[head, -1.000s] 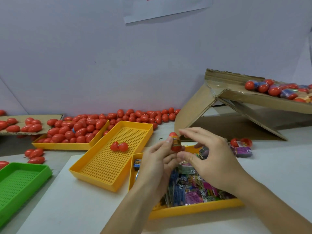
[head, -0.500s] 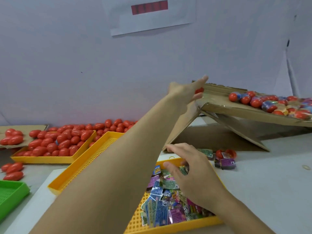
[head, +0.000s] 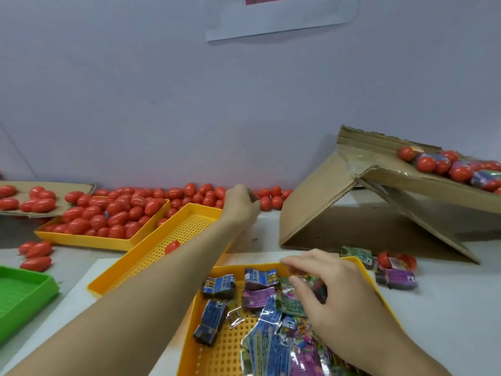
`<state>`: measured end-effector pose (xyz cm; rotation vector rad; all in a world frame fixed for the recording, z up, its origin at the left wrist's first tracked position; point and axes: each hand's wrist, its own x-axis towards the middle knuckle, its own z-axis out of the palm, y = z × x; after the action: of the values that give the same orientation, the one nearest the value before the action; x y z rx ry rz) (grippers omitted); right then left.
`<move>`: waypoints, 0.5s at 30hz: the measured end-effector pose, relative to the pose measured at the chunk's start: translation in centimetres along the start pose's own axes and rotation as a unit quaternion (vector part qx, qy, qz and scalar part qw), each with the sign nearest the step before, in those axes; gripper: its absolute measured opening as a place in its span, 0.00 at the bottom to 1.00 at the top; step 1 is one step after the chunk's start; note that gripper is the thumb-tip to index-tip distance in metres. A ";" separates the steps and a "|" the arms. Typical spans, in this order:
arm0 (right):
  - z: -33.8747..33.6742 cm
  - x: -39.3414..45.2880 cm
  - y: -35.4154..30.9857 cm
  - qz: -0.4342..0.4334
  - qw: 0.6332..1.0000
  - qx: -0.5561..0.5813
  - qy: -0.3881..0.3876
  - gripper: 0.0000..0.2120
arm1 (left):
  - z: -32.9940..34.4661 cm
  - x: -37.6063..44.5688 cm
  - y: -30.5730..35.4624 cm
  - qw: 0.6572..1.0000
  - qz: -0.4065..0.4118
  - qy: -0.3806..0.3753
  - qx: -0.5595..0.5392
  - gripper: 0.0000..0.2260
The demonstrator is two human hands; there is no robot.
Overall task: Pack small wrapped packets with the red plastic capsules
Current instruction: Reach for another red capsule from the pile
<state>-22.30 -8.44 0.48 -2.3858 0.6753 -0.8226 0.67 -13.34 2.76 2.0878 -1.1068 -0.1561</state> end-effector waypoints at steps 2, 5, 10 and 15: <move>0.2 -0.1 -0.1 -0.002 1.000 -0.008 -0.009 0.13 | 0.8 0.2 -0.4 0.998 0.047 -0.015 0.031 0.08; 0.2 -0.1 -0.1 0.002 1.000 -0.012 -0.010 0.12 | 1.8 1.1 0.0 0.986 0.131 -0.039 0.093 0.10; 0.3 -0.1 -0.1 0.000 1.000 -0.010 -0.012 0.12 | 3.2 2.9 0.1 0.939 0.192 -0.111 0.263 0.18; 0.5 -0.1 0.0 0.011 1.000 0.003 0.005 0.12 | 4.3 3.5 0.2 0.921 0.205 -0.060 0.326 0.12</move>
<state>-22.05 -8.29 0.12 -2.3664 0.7016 -0.8277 0.82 -18.45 0.64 2.3591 -1.8325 0.3416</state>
